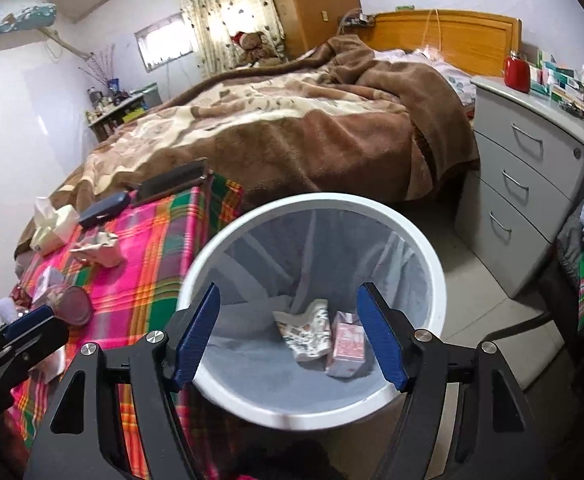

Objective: Collect trash
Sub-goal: 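Move both open tools back over the bed toward the remaining trash, then grasp the clear red-lidded plastic cup with the right tool while the left tool grasps a white foam net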

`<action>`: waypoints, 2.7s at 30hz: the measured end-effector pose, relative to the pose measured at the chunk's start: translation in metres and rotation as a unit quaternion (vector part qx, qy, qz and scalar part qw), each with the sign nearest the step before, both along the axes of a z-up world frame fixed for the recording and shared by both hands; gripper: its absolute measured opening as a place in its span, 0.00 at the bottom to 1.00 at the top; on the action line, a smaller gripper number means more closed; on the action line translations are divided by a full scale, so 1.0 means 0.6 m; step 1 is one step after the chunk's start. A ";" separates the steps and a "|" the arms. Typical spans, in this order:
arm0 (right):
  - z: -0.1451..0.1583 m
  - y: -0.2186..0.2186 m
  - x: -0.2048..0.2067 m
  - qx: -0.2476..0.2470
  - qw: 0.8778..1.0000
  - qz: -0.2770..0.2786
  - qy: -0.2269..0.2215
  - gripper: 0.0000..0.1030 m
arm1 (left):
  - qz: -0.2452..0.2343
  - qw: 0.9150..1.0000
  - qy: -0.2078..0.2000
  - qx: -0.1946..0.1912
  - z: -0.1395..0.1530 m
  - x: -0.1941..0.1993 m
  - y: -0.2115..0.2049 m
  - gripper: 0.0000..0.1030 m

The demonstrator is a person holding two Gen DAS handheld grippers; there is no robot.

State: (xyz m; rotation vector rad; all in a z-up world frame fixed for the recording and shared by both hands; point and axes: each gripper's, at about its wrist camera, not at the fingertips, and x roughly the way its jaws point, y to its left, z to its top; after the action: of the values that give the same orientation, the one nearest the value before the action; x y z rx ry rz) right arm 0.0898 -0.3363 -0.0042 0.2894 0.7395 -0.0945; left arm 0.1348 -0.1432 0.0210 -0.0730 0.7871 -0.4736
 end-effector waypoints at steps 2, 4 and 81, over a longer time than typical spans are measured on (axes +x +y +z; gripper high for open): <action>0.006 0.014 -0.007 0.001 1.000 0.008 -0.008 0.70 | 0.010 1.000 -0.006 0.001 0.005 -0.012 0.020 0.70; 0.011 0.028 -0.012 0.001 1.000 0.018 -0.016 0.70 | 0.020 1.000 -0.008 -0.005 0.008 -0.025 0.046 0.70; -0.078 0.321 0.039 0.038 0.978 0.187 0.080 0.30 | 0.098 0.988 0.079 0.084 -0.124 -0.021 0.384 0.50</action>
State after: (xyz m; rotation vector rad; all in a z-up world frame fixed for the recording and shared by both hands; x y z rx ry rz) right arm 0.1133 -0.1436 -0.0509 0.2127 0.9482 0.2699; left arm 0.1220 0.0873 -0.0531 -0.0306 0.9622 -0.2147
